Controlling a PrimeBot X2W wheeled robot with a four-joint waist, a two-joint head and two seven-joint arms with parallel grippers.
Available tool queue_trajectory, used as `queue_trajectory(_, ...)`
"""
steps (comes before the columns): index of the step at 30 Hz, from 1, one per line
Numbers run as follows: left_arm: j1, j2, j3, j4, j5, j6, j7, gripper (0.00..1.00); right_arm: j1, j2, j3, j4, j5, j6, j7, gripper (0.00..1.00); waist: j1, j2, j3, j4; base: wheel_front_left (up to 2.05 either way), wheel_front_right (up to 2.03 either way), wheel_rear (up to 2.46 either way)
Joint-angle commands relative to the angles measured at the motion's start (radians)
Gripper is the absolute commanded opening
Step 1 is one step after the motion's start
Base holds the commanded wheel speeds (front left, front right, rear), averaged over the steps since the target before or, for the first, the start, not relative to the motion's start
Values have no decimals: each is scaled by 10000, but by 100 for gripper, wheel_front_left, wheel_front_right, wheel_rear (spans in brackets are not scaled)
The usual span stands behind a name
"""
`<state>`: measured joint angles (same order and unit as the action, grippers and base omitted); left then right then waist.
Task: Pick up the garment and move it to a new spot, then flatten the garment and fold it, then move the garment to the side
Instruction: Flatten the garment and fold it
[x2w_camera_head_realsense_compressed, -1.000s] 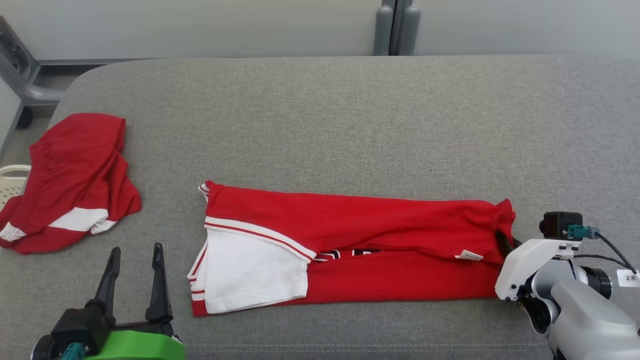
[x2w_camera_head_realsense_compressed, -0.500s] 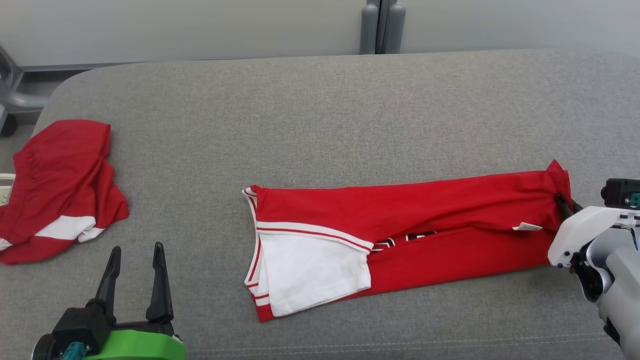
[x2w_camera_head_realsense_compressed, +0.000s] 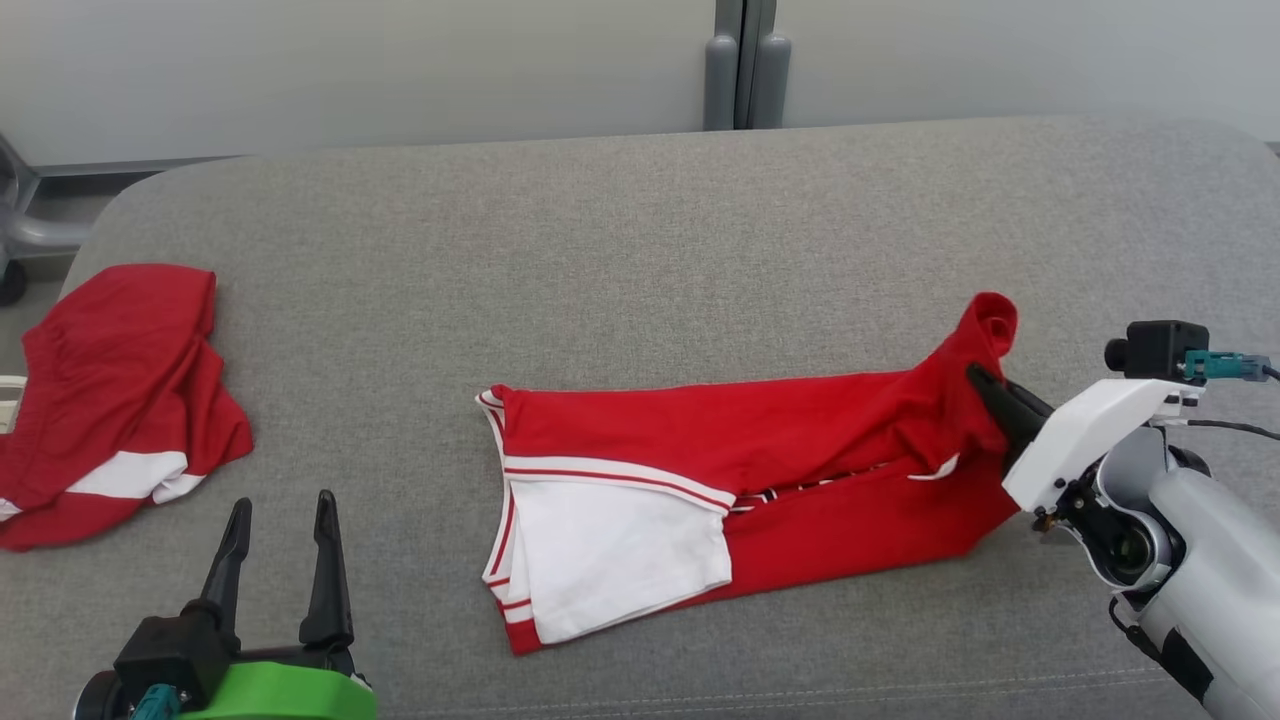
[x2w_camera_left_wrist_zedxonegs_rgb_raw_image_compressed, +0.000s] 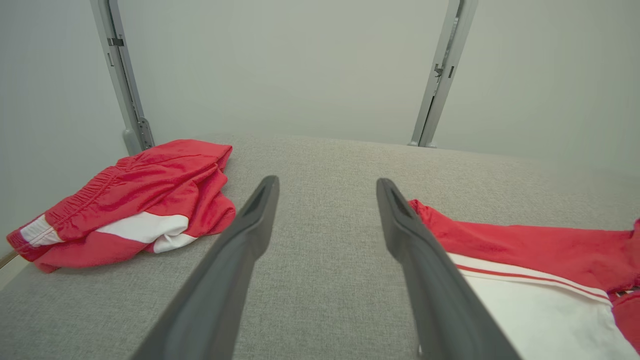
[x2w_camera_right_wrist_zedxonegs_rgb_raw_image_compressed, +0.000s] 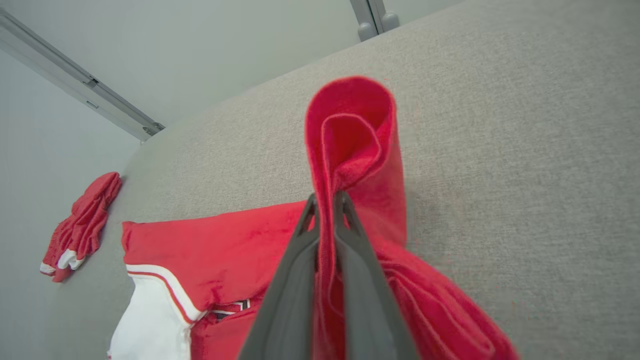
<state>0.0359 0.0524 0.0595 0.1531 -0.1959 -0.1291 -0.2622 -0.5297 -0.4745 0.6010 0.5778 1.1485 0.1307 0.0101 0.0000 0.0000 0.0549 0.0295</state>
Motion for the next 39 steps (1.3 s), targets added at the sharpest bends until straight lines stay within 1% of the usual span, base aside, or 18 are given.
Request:
queue_trajectory(1,-16,18,16,-6,22,-20,-16,100,134,-86,48,-242,121,0,98,0,0,0,-90,38,0,0,0)
queue_trajectory(4,25,17,49,24,74,-20,-16,100,379,-74,209,-1184,712,0,452,0,0,0,-197,118,0,0,0)
queue_trajectory(9,45,83,153,154,203,-20,-16,100,596,112,566,-2223,1308,0,854,0,0,0,-313,315,0,0,0)
queue_trajectory(11,51,105,207,243,243,-20,-14,100,590,227,738,-2443,1370,0,910,0,0,0,-334,388,0,0,0)
queue_trajectory(16,32,112,314,417,355,-20,-16,100,375,840,1149,-2519,1423,0,860,0,0,0,-343,561,0,0,0)
queue_trajectory(25,-195,72,277,685,462,-20,-16,100,-176,2121,1800,-1505,1293,2,598,0,0,0,-327,987,0,0,0)
queue_trajectory(32,-319,38,126,790,451,-20,-16,100,-699,3170,2070,-118,1219,2,251,0,0,0,-246,1378,0,0,0)
queue_trajectory(35,-384,28,12,846,435,-20,-16,100,-965,3516,2146,586,1129,2,89,0,0,0,-180,1557,0,0,0)
queue_trajectory(36,-384,28,12,846,435,-20,-16,100,-965,3516,2146,586,1129,2,89,0,0,0,-180,1557,0,0,0)
queue_trajectory(39,-457,18,-146,905,414,-20,-16,100,-1189,3809,2181,1270,1165,0,-105,0,0,0,-103,1749,0,0,0)
